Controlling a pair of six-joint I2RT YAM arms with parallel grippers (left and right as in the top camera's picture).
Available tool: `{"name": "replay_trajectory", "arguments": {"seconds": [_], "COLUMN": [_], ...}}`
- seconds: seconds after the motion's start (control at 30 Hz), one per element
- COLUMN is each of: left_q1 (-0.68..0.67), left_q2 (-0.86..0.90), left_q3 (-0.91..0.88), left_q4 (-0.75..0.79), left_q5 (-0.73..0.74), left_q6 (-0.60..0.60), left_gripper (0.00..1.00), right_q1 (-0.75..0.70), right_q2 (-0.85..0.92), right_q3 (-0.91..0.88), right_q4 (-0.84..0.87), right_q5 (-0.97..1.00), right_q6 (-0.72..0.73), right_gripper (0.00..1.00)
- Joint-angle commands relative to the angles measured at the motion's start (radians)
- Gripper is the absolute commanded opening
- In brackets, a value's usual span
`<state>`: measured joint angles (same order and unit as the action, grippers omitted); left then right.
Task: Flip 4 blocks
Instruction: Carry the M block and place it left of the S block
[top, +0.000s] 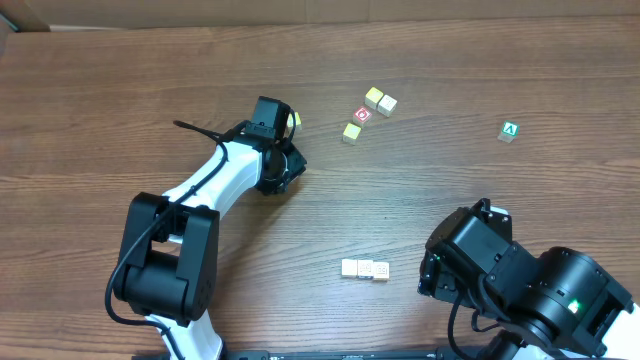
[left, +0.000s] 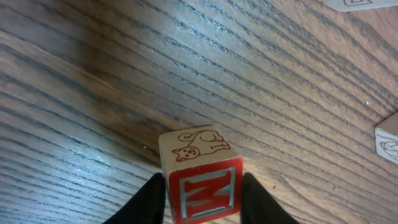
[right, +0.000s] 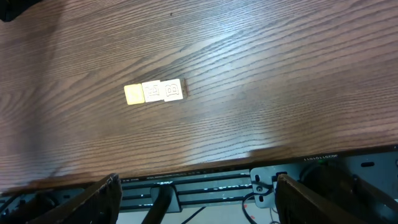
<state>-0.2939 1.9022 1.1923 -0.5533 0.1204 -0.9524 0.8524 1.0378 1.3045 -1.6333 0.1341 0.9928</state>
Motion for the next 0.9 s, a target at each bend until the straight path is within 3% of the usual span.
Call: {"name": "replay_trajectory", "arguments": {"seconds": [0.0,0.1,0.3,0.6,0.87], "left_q1": [-0.002,-0.002,0.001,-0.004,-0.046], "left_q2": [0.017,0.022,0.017,-0.054,-0.268], "left_q3": [0.019,0.019,0.046,0.178,0.093], "left_q4": [-0.005,-0.013,-0.052,-0.341,-0.483], "left_q5": [0.004,0.003,0.056,0.024,-0.035], "left_q6": [-0.014,-0.01,0.157,0.478,0.523], "left_gripper": [0.2,0.1,0.04,0.04,0.04], "right_q1": [0.003,0.003,0.003,0.003,0.003], "right_q2": [-0.006,-0.006,-0.006,-0.006,-0.006], "right_q3": [0.026,0.026,0.026,0.026,0.026], "right_q4": [0.003,0.003,0.003,0.003,-0.014], "right_q5": [0.0,0.0,0.0,0.0,-0.001], "right_q6": [-0.021,-0.021,-0.02,-0.019,0.003], "right_gripper": [0.8,0.8,0.8,0.8,0.8]}}
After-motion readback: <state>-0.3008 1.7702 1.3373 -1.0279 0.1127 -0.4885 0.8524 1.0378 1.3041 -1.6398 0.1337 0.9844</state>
